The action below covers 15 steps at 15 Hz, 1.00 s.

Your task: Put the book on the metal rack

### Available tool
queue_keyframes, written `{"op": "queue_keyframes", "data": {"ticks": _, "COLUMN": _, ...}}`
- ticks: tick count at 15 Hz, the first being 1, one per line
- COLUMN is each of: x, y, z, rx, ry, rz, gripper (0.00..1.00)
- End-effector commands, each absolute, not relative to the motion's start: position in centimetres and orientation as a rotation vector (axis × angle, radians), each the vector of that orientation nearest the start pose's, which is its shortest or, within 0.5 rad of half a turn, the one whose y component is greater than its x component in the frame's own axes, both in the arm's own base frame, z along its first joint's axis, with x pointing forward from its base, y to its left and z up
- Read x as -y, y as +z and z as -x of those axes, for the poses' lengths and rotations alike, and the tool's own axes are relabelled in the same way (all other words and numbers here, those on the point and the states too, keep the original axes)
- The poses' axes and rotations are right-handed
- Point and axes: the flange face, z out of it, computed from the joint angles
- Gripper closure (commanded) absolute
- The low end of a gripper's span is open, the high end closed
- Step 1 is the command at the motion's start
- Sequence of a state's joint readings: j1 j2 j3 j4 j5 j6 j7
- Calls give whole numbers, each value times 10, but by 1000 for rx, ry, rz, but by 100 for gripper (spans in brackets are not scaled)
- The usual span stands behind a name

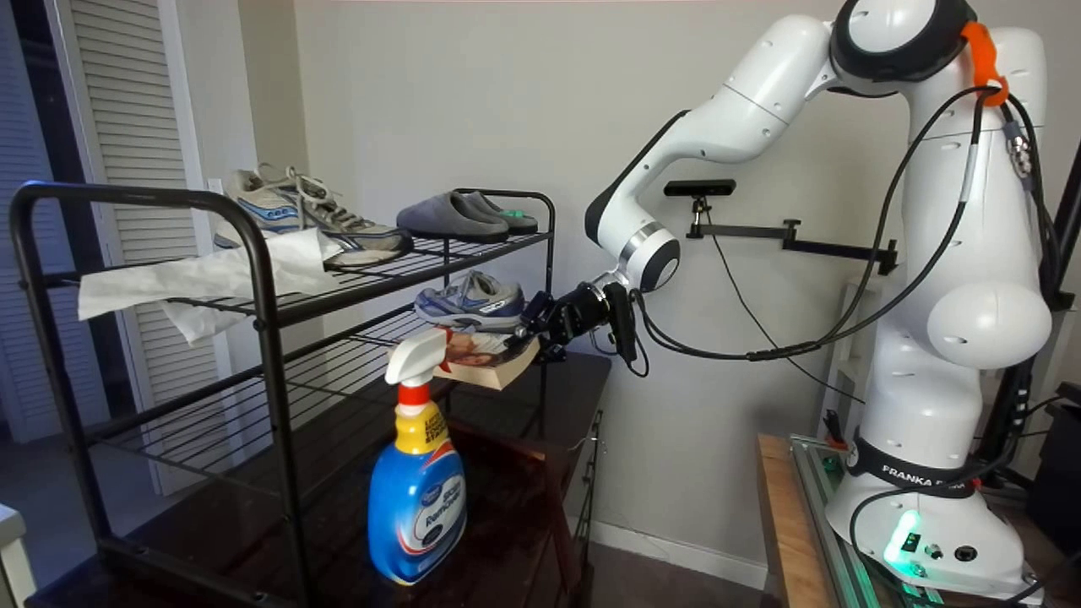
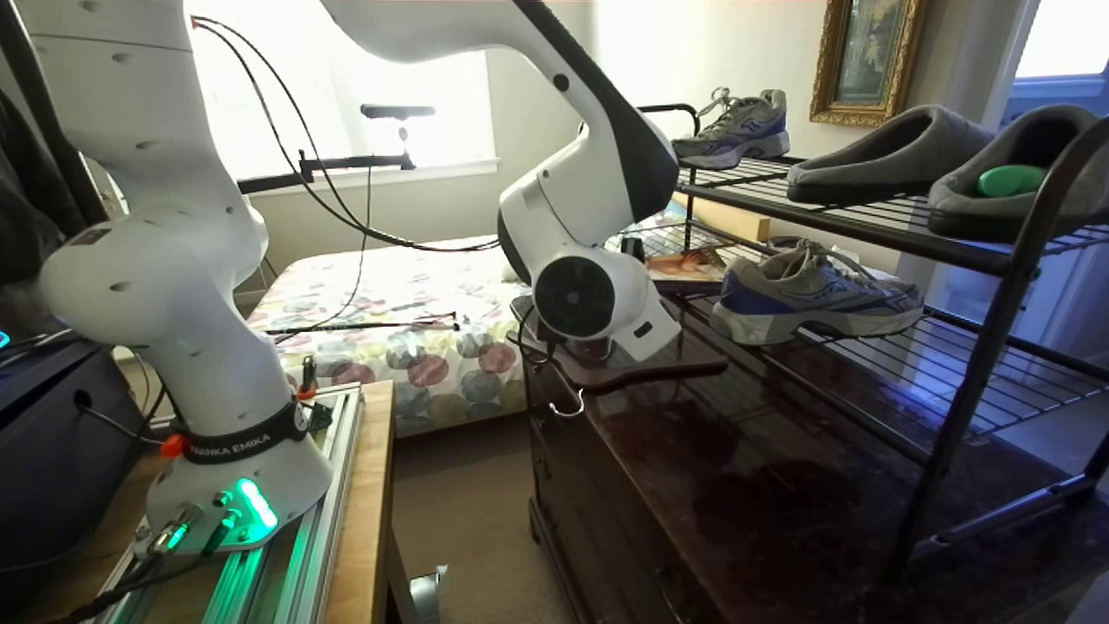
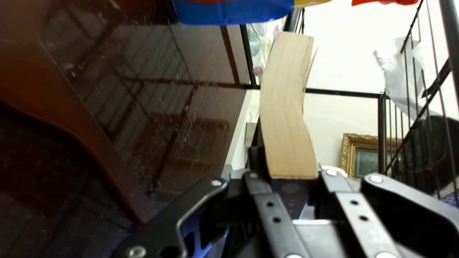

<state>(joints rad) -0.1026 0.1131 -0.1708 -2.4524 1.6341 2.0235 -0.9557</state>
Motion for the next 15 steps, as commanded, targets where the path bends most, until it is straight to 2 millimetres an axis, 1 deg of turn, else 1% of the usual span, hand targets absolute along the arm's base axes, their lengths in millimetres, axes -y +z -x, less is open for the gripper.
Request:
{"op": "queue_keyframes", "data": {"ticks": 1, "x": 98, "y": 269, "z": -432, "rx": -544, "ry": -177, "rz": 1880, "gripper": 93}}
{"op": "queue_keyframes", "data": {"ticks": 4, "x": 124, "y": 283, "z": -416, "rx": -474, "ry": -48, "rz": 1828, "gripper": 93}}
{"op": "queue_keyframes", "data": {"ticks": 7, "x": 144, "y": 291, "z": -403, "rx": -413, "ry": 20, "rz": 1735, "gripper": 93}}
{"op": "queue_keyframes", "data": {"ticks": 10, "x": 155, "y": 297, "z": -393, "rx": -386, "ry": 34, "rz": 1664, "gripper": 93}}
{"op": "queue_keyframes", "data": {"ticks": 15, "x": 164, "y": 310, "z": -384, "rx": -381, "ry": 69, "rz": 1576, "gripper": 93}}
